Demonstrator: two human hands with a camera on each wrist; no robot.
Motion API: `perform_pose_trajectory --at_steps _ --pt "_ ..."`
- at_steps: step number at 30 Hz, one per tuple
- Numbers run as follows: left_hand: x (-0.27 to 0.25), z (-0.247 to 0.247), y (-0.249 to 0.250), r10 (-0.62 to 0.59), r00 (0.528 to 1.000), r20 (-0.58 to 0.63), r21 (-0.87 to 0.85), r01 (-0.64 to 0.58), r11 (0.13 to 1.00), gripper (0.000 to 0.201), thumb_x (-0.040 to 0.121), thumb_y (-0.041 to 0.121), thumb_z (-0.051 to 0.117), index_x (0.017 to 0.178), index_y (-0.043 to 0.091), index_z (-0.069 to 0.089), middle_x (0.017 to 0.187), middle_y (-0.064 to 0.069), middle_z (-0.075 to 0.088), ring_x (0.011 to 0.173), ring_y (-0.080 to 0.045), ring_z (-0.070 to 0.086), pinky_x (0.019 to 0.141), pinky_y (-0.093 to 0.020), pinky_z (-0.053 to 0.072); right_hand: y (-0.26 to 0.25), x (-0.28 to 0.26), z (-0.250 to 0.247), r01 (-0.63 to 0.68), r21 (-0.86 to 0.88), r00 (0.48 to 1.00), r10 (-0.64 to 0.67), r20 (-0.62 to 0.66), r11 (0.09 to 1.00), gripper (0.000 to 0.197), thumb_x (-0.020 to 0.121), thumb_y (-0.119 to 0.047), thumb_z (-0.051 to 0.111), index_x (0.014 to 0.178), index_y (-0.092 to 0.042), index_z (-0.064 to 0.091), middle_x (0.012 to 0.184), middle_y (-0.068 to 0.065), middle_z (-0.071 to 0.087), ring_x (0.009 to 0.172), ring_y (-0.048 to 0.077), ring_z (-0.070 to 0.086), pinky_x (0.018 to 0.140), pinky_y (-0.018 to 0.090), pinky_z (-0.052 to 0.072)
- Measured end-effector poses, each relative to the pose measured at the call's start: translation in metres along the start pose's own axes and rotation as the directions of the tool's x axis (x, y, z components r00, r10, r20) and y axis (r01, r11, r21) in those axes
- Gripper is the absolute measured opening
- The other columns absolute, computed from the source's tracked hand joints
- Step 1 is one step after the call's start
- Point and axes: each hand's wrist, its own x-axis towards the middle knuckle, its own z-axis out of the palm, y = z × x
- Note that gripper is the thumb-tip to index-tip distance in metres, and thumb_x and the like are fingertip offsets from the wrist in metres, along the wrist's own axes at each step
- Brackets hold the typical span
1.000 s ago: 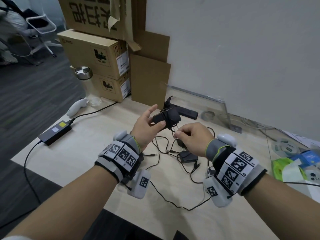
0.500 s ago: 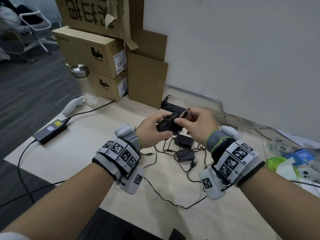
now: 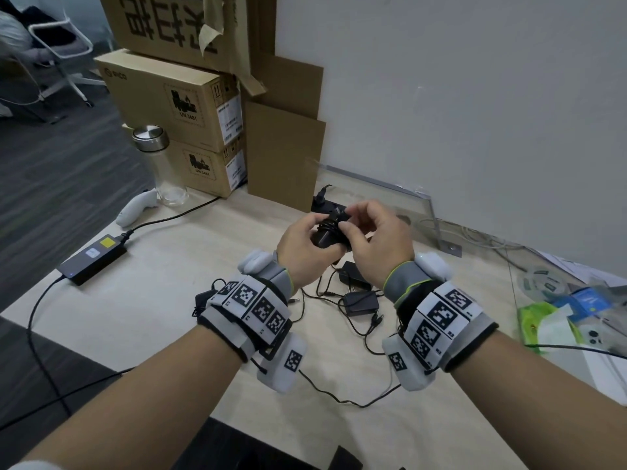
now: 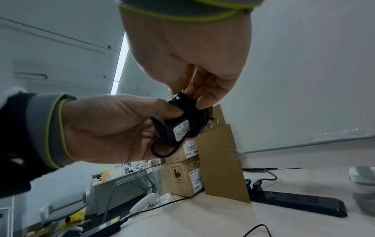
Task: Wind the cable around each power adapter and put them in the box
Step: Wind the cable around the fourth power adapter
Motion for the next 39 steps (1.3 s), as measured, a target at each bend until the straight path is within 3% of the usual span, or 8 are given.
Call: perform_pose_trajectory --at_steps 6,11,19,22,28,31,34,39 --pt "-0.001 0.001 0.001 -0.05 0.998 -0.028 -0.127 0.046 0.991 0.052 0.062 0.027 0.074 0.113 0.024 0.064 0.09 -0.002 0.073 0.078 -0.016 0.068 0.071 -0.031 0.057 0.005 0.001 0.0 -0.044 0.042 0.997 0.046 -0.067 0.998 0.012 0.084 -0.014 0.066 0.083 -0.025 0.061 0.07 -0.015 0.06 0.068 0.003 0.057 0.069 0.025 0.05" --pt "-0.001 -0.001 0.004 -0.086 0.995 -0.054 -0.211 0.072 0.975 0.047 0.076 0.008 0.074 0.121 0.018 0.061 0.091 -0.007 0.072 0.07 -0.012 0.064 0.068 -0.029 0.055 0.011 -0.001 0.003 -0.056 0.075 0.997 0.06 -0.056 0.996 0.014 0.084 -0.012 0.064 0.09 -0.024 0.067 0.076 -0.003 0.067 0.073 0.015 0.062 0.073 0.035 0.054" --pt "0.004 0.002 0.006 -0.089 0.992 -0.094 -0.207 0.068 0.976 0.041 0.066 0.022 0.076 0.107 0.021 0.069 0.084 -0.002 0.074 0.07 -0.012 0.066 0.069 -0.031 0.056 0.011 -0.004 0.004 0.148 -0.062 0.989 -0.15 -0.015 0.987 0.016 0.081 -0.023 0.066 0.095 -0.018 0.074 0.086 -0.01 0.062 0.075 0.009 0.058 0.074 0.022 0.048" --pt "0.002 0.002 0.008 -0.04 0.992 -0.12 -0.134 0.024 0.991 0.039 0.073 0.019 0.076 0.11 0.022 0.069 0.087 0.002 0.073 0.076 -0.011 0.069 0.074 -0.032 0.059 0.011 -0.002 0.003 0.125 -0.074 0.992 -0.127 -0.018 0.989 0.014 0.079 -0.031 0.068 0.089 -0.021 0.072 0.083 -0.01 0.065 0.072 0.009 0.06 0.069 0.021 0.048" --pt "0.001 0.004 0.01 -0.016 0.992 -0.125 -0.067 0.007 0.998 0.045 0.07 0.025 0.078 0.113 0.028 0.065 0.085 0.006 0.072 0.076 -0.008 0.068 0.075 -0.034 0.059 0.012 0.004 0.002 0.156 -0.186 0.987 -0.161 -0.012 0.97 0.007 0.086 -0.019 0.061 0.085 -0.015 0.068 0.078 -0.007 0.06 0.071 0.009 0.051 0.065 0.017 0.036" --pt "0.002 0.005 0.01 -0.043 0.996 -0.083 -0.071 0.037 0.997 0.049 0.065 0.031 0.075 0.113 0.028 0.063 0.085 0.002 0.072 0.076 -0.013 0.069 0.075 -0.038 0.059 0.014 0.005 0.001 0.041 -0.112 0.999 -0.041 0.003 0.993 0.006 0.09 -0.014 0.057 0.087 -0.014 0.063 0.08 -0.008 0.057 0.075 0.012 0.051 0.063 0.013 0.034" --pt "0.003 0.007 0.01 -0.077 0.996 -0.054 -0.086 0.072 0.994 0.048 0.062 0.036 0.073 0.108 0.027 0.064 0.083 -0.002 0.074 0.076 -0.02 0.071 0.074 -0.044 0.06 0.011 0.003 0.002 -0.031 0.031 1.0 0.031 -0.002 0.999 0.007 0.089 -0.011 0.058 0.092 -0.016 0.061 0.081 -0.005 0.061 0.076 0.013 0.057 0.07 0.02 0.043" --pt "0.004 0.008 0.008 -0.047 0.998 -0.048 -0.073 0.043 0.996 0.034 0.064 0.031 0.069 0.098 0.028 0.068 0.082 -0.002 0.073 0.077 -0.019 0.07 0.076 -0.045 0.059 0.01 0.001 0.001 0.11 -0.005 0.991 -0.11 0.077 0.994 0.021 0.082 -0.012 0.067 0.101 -0.019 0.07 0.085 -0.008 0.058 0.078 -0.003 0.052 0.074 0.004 0.036"
